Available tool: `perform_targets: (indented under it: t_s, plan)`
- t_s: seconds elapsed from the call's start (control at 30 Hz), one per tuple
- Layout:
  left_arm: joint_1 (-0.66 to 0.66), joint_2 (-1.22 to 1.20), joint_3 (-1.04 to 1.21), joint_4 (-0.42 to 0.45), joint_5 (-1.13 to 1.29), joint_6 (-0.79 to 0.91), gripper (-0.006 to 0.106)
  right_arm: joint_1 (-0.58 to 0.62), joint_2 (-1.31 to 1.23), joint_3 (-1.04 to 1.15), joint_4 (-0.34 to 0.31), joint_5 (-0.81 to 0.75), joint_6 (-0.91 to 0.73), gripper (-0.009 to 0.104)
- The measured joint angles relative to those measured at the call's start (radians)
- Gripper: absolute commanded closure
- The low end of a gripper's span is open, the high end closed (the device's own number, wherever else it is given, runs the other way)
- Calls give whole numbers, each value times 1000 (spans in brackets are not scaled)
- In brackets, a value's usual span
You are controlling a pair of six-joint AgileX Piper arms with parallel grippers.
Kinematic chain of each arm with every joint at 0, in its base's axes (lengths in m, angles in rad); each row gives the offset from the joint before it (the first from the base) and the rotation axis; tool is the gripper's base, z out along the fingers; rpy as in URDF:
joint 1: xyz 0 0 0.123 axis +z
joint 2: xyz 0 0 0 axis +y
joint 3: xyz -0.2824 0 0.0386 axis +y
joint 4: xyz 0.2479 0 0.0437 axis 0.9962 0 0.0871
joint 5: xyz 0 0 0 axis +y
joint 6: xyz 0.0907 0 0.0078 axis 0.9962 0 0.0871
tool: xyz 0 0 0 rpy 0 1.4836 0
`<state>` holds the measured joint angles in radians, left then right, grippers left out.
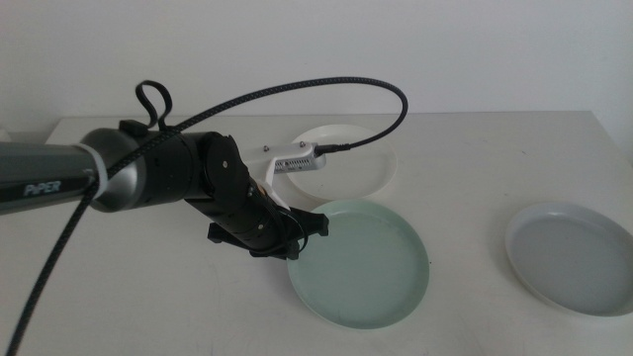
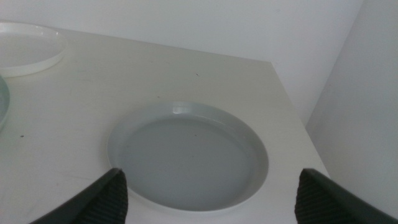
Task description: Stack the three bowls on top of each other.
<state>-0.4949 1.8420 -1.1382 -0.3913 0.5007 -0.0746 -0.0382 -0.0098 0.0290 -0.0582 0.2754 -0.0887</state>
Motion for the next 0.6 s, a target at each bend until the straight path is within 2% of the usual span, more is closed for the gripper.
perform_targets:
  t_s: [0.17,0.27,0.37,0.53,0.57,0.6]
  plan:
    - [-1,36,0,-4,-13,-3,100,0,0,0,0,0,0,19]
    - [-1,42,0,-8,-14,-3,90,0,0,0,0,0,0,19]
    - [-1,43,0,-3,-8,1,65,0,0,0,0,0,0,19]
    - [3,41,0,30,32,5,2,0,0,0,0,0,0,19]
    - [7,37,0,34,41,9,-5,0,0,0,0,0,0,19]
    - [10,31,0,37,49,17,-5,0,0,0,0,0,0,19]
